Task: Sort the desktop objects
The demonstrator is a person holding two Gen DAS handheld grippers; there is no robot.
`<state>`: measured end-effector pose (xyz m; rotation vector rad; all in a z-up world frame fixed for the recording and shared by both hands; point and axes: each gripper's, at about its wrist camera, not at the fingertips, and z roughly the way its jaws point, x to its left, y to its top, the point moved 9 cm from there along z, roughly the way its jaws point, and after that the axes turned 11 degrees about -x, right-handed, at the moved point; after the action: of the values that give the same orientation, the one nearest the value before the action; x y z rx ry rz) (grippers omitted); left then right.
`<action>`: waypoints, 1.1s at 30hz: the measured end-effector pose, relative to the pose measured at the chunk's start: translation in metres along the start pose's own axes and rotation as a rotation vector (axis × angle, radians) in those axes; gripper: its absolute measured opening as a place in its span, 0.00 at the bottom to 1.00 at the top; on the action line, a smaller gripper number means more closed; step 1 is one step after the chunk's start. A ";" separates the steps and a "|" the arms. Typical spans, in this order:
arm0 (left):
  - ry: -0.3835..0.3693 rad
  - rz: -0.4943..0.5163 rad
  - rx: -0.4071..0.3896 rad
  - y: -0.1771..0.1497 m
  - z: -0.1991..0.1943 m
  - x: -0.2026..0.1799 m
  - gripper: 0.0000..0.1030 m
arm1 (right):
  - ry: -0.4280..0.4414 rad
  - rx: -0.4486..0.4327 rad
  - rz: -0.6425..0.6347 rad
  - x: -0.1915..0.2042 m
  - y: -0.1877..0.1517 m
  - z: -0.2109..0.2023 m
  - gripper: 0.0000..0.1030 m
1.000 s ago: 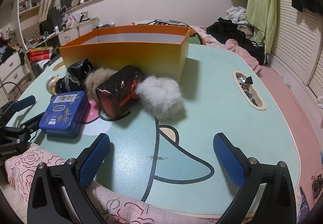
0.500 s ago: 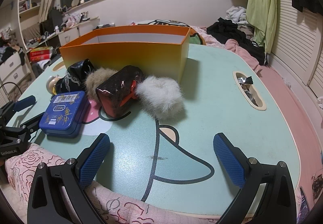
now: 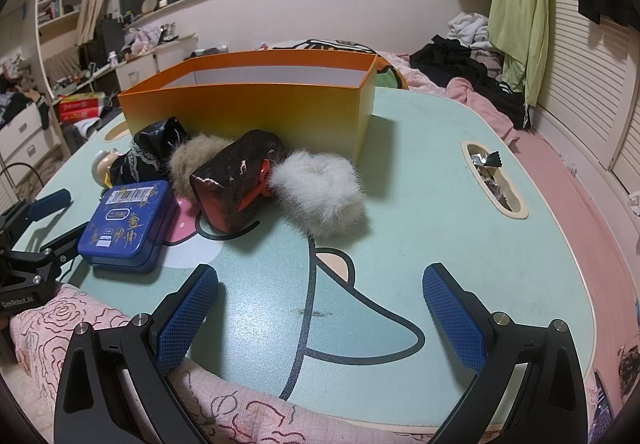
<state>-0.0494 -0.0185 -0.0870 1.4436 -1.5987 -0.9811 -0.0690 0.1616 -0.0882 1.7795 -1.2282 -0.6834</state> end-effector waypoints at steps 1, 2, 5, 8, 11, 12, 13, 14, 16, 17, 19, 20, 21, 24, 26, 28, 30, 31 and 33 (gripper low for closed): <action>0.000 0.000 0.000 -0.002 0.004 0.000 0.93 | 0.001 -0.001 0.000 0.000 0.000 0.000 0.99; 0.000 0.000 0.000 -0.003 0.009 0.000 0.93 | 0.003 -0.003 0.000 0.001 0.001 -0.001 0.99; 0.000 0.000 -0.001 0.001 -0.005 0.001 0.93 | 0.035 -0.018 0.012 0.005 0.003 -0.006 0.99; 0.000 0.000 -0.002 0.002 -0.009 0.001 0.93 | 0.085 -0.050 0.055 0.005 0.006 -0.011 0.96; 0.000 -0.001 -0.002 -0.001 -0.002 0.001 0.93 | 0.168 -0.087 0.078 0.009 0.011 -0.019 0.86; 0.001 0.000 -0.003 -0.001 -0.003 0.002 0.93 | 0.206 -0.109 0.069 0.015 0.017 -0.025 0.82; 0.001 -0.001 -0.004 -0.001 -0.003 0.003 0.93 | 0.233 -0.137 0.056 0.021 0.022 -0.032 0.81; 0.000 -0.002 -0.003 0.002 -0.008 0.004 0.93 | 0.277 -0.168 0.035 0.035 0.029 -0.042 0.81; 0.000 -0.001 -0.004 0.001 -0.006 0.004 0.93 | 0.357 -0.167 -0.018 0.064 0.038 -0.052 0.80; 0.000 -0.001 -0.004 0.003 -0.012 0.005 0.93 | 0.375 -0.142 -0.052 0.078 0.040 -0.050 0.79; 0.003 -0.003 -0.008 0.000 -0.006 0.006 0.93 | 0.393 -0.094 -0.102 0.102 0.041 -0.043 0.74; 0.009 -0.007 -0.013 -0.002 -0.001 0.008 0.93 | 0.405 -0.055 -0.123 0.116 0.040 -0.036 0.73; 0.023 -0.022 -0.031 -0.005 0.004 0.013 0.93 | 0.413 -0.023 -0.130 0.125 0.040 -0.030 0.70; 0.040 -0.097 -0.084 -0.002 0.002 0.031 0.93 | 0.403 0.045 -0.150 0.136 0.038 -0.013 0.65; 0.039 -0.190 -0.107 0.001 0.003 0.050 0.93 | 0.391 0.073 -0.157 0.139 0.039 -0.004 0.65; 0.020 -0.228 -0.107 0.009 0.010 0.058 0.93 | 0.373 0.097 -0.167 0.142 0.040 0.005 0.66; 0.021 -0.216 -0.126 0.021 0.019 0.063 0.93 | 0.338 0.173 -0.178 0.144 0.031 0.024 0.68; 0.016 -0.181 -0.132 0.025 0.027 0.059 0.93 | 0.291 0.140 -0.217 0.142 0.031 0.027 0.68; 0.014 -0.125 -0.113 0.027 0.037 0.054 0.90 | 0.298 0.128 -0.208 0.142 0.032 0.026 0.64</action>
<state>-0.0987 -0.0687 -0.0756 1.4835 -1.4332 -1.1122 -0.0526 0.0164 -0.0692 2.0506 -0.9117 -0.4402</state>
